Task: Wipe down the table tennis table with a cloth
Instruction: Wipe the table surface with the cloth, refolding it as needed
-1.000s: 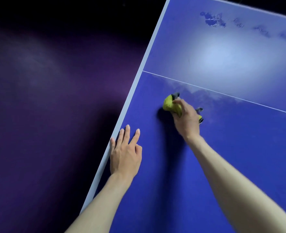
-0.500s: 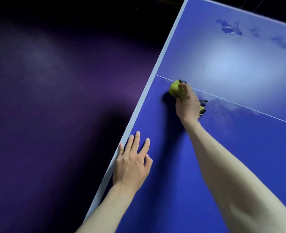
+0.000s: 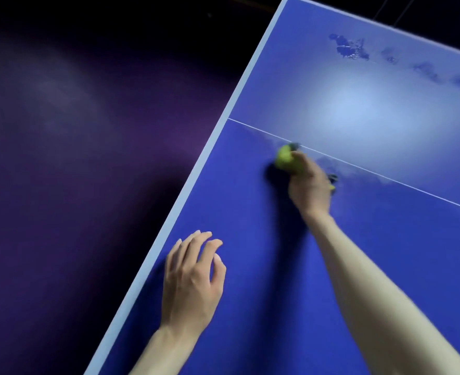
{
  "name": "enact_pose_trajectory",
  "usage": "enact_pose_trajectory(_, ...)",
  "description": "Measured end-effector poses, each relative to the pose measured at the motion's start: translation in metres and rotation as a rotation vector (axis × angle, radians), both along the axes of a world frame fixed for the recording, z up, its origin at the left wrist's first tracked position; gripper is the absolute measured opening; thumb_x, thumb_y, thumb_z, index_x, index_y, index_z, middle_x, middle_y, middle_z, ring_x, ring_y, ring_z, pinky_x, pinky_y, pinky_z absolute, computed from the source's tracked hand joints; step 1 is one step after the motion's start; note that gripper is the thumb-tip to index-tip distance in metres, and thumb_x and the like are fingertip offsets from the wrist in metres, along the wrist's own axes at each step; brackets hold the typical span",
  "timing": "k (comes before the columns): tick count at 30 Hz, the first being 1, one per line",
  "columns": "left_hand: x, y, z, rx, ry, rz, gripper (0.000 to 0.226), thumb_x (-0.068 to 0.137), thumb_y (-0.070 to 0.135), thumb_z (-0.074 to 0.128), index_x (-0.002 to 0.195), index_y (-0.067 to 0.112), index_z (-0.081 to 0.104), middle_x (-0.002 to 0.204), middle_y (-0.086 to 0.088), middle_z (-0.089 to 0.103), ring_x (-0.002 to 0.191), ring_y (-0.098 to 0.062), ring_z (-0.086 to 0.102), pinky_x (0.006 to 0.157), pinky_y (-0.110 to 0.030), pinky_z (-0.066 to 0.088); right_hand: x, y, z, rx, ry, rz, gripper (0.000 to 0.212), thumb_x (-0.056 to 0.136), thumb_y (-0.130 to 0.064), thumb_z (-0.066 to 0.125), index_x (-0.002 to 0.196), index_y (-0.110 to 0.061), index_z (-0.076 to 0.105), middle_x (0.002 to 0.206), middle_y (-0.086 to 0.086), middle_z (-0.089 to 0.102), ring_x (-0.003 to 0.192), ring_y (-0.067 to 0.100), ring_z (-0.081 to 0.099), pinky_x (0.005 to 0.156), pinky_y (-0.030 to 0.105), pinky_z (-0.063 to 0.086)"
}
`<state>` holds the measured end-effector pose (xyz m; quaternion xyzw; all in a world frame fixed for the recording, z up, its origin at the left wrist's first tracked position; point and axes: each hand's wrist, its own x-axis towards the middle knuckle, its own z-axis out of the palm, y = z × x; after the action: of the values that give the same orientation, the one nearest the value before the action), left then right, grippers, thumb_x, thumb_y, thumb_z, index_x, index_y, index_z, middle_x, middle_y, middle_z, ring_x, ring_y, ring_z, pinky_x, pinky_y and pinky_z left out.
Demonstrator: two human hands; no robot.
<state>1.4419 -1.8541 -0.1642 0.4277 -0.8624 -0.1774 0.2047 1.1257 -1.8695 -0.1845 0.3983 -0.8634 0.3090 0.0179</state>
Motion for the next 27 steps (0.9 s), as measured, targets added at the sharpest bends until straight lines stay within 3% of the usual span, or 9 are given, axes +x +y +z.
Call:
enact_pose_trajectory(3, -0.014, 0.016, 0.007, 0.033, 0.057, 0.064, 0.027, 0.097, 0.014, 0.054, 0.119, 0.021, 0.068, 0.129, 0.005, 0.064, 0.129, -0.019, 0.056, 0.106, -0.044, 0.045, -0.062, 0.032, 0.002, 0.031, -0.084, -0.397, 0.051, 0.089, -0.010, 0.058, 0.136, -0.028, 0.060, 0.126, 0.009, 0.071, 0.115, 0.035, 0.066, 0.098, 0.039, 0.048)
enact_pose_trajectory(5, -0.023, 0.026, 0.011, 0.040, 0.102, 0.120, 0.029, 0.096, 0.005, 0.057, 0.119, 0.019, 0.067, 0.128, 0.005, 0.064, 0.127, -0.018, 0.056, 0.104, -0.041, 0.046, -0.052, 0.027, 0.005, 0.013, -0.084, -0.457, 0.048, 0.087, -0.012, 0.059, 0.132, -0.027, 0.063, 0.122, 0.009, 0.072, 0.112, 0.035, 0.066, 0.097, 0.040, 0.048)
enact_pose_trajectory(7, -0.033, 0.034, 0.013, 0.060, 0.154, 0.201, 0.032, 0.092, -0.001, 0.058, 0.118, 0.017, 0.065, 0.127, 0.005, 0.065, 0.122, -0.018, 0.058, 0.100, -0.040, 0.047, -0.009, 0.022, 0.005, -0.028, -0.031, -0.245, 0.048, 0.079, -0.005, 0.061, 0.125, -0.022, 0.066, 0.119, 0.008, 0.073, 0.109, 0.035, 0.067, 0.094, 0.041, 0.050)
enact_pose_trajectory(11, -0.056, 0.053, 0.022, 0.101, 0.308, 0.473, 0.027, 0.090, 0.000, 0.047, 0.111, 0.014, 0.058, 0.118, 0.002, 0.064, 0.110, -0.024, 0.056, 0.088, -0.037, 0.043, 0.083, 0.072, -0.001, 0.052, 0.034, 0.500, 0.062, 0.072, 0.005, 0.066, 0.129, -0.019, 0.068, 0.148, 0.000, 0.060, 0.134, 0.023, 0.057, 0.112, 0.037, 0.043)
enact_pose_trajectory(14, -0.081, 0.077, 0.028, 0.090, 0.357, 0.526, 0.026, 0.088, -0.003, 0.049, 0.108, 0.012, 0.056, 0.116, -0.002, 0.063, 0.108, -0.026, 0.054, 0.086, -0.039, 0.043, 0.038, 0.108, 0.001, 0.077, 0.080, 0.729, 0.056, 0.081, 0.003, 0.069, 0.133, -0.020, 0.067, 0.150, -0.001, 0.058, 0.135, 0.022, 0.057, 0.113, 0.034, 0.043)
enact_pose_trajectory(19, -0.137, 0.135, 0.020, 0.191, 0.215, 0.349, 0.039, 0.092, 0.004, 0.055, 0.127, 0.022, 0.054, 0.127, 0.006, 0.061, 0.117, -0.021, 0.056, 0.094, -0.034, 0.045, -0.136, 0.165, 0.000, 0.036, 0.003, 0.005, 0.063, 0.078, 0.003, 0.060, 0.135, -0.022, 0.063, 0.139, 0.004, 0.066, 0.125, 0.029, 0.063, 0.107, 0.032, 0.045)
enact_pose_trajectory(23, -0.154, 0.167, 0.014, 0.291, 0.188, 0.295, 0.067, 0.100, 0.014, 0.048, 0.157, 0.040, 0.024, 0.145, 0.016, 0.054, 0.127, -0.010, 0.055, 0.101, -0.038, 0.050, -0.173, 0.174, 0.002, 0.015, -0.131, -0.464, 0.058, 0.082, -0.010, 0.056, 0.137, -0.028, 0.061, 0.128, 0.005, 0.070, 0.116, 0.033, 0.065, 0.102, 0.038, 0.045)
enact_pose_trajectory(25, -0.152, 0.174, 0.012, 0.295, 0.207, 0.368, 0.066, 0.101, 0.014, 0.046, 0.156, 0.042, 0.023, 0.141, 0.016, 0.057, 0.124, -0.012, 0.057, 0.094, -0.042, 0.053, -0.131, 0.161, 0.002, -0.049, -0.101, -0.399, 0.054, 0.078, -0.009, 0.057, 0.129, -0.023, 0.067, 0.121, 0.006, 0.073, 0.111, 0.033, 0.067, 0.100, 0.040, 0.047)
enact_pose_trajectory(27, -0.150, 0.175, 0.012, 0.295, 0.223, 0.439, 0.061, 0.101, 0.013, 0.044, 0.153, 0.042, 0.028, 0.137, 0.015, 0.059, 0.119, -0.015, 0.058, 0.087, -0.045, 0.054, -0.061, 0.160, -0.003, -0.041, -0.016, -0.086, 0.053, 0.075, -0.010, 0.061, 0.127, -0.021, 0.068, 0.133, 0.003, 0.069, 0.121, 0.030, 0.064, 0.104, 0.041, 0.046)
